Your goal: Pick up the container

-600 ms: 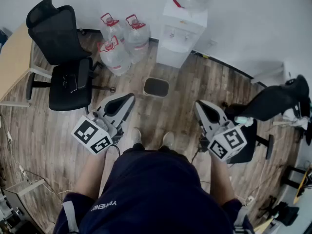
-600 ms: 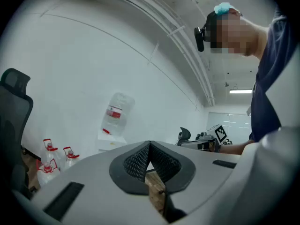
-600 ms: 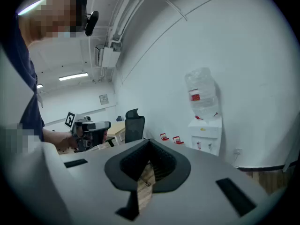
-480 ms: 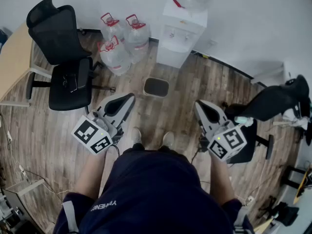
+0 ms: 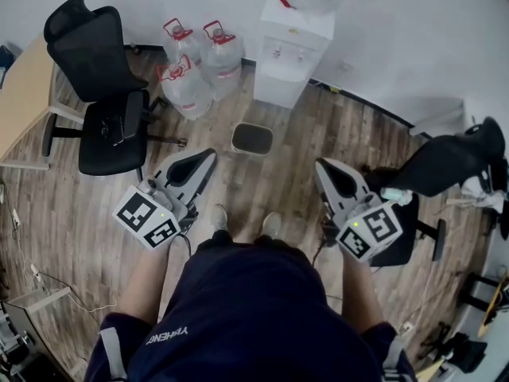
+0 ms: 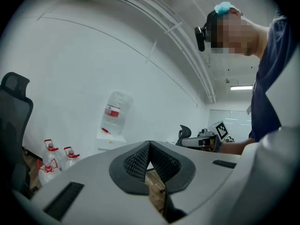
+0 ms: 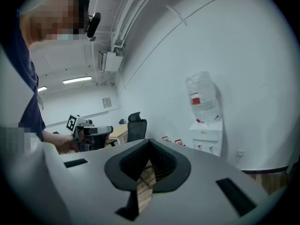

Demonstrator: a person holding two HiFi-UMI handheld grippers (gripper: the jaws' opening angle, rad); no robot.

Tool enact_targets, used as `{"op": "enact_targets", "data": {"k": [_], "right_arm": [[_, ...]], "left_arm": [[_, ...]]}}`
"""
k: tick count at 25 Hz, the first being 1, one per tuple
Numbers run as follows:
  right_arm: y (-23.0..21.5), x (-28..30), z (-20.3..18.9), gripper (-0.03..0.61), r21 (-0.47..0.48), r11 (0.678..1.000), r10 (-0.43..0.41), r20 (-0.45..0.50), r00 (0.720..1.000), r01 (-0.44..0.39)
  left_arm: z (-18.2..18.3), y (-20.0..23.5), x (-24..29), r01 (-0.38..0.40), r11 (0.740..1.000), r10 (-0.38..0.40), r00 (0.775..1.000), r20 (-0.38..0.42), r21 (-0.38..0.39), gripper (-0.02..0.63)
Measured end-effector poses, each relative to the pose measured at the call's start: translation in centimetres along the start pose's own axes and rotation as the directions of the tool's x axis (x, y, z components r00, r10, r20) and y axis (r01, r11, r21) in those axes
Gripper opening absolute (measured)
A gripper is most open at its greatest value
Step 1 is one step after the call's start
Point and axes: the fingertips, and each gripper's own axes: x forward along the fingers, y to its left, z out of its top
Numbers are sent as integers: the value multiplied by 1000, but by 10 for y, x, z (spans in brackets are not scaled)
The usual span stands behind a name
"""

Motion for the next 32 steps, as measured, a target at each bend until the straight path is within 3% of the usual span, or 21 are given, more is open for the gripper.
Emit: {"op": "enact_targets", "data": {"k": [8,16,24,32], "right_arm": [[-27,-35,-7,14,-16,997,69,-22,997,-70],[-44,-39,-22,14,9,996,88,-39,995,-88],[-68,11,-38,14,48,998,50,-108,993,-45],[-97,141,-50,14,112,993,-7,-207,978,31]], "left_arm": [[-11,-46,24,-62,998,62,998,-9,24,17],[-23,-49,40,-95,995,96,995,-36,28,17],[-41,12,74,-58,998,56,996,-74,-25,18],[-61,152,112,-22,998,11,987,-162,-64,17]]}}
